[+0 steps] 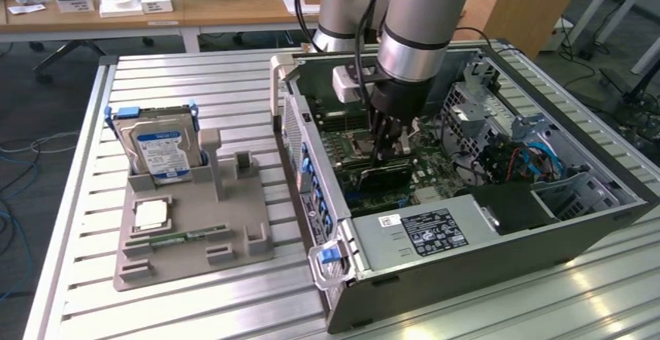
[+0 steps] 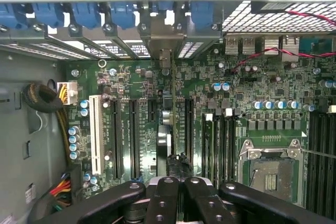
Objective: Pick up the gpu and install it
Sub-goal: 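Press down on the gpu until it lock into place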
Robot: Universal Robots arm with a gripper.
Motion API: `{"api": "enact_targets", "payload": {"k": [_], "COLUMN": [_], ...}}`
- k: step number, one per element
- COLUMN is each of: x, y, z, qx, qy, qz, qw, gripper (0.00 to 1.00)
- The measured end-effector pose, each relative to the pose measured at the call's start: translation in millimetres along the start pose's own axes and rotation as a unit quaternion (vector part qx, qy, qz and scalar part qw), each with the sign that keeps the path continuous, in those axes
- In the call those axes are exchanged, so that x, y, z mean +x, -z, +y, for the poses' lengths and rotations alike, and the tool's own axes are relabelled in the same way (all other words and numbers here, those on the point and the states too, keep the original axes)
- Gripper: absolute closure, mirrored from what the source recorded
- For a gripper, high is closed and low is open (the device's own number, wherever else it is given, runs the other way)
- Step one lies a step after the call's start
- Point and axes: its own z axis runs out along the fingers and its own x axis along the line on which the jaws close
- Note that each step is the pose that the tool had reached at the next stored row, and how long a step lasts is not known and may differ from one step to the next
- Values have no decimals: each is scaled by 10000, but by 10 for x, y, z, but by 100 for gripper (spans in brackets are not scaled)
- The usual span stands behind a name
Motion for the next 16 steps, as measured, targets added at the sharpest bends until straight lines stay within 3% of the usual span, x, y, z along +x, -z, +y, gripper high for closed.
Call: {"api": "enact_targets", "payload": {"k": [16], "x": [0], "y": [-44], "z": [5], "qx": [-1], "qy": [0], "qz": [1], "qw": [10000], "gripper": [89]}}
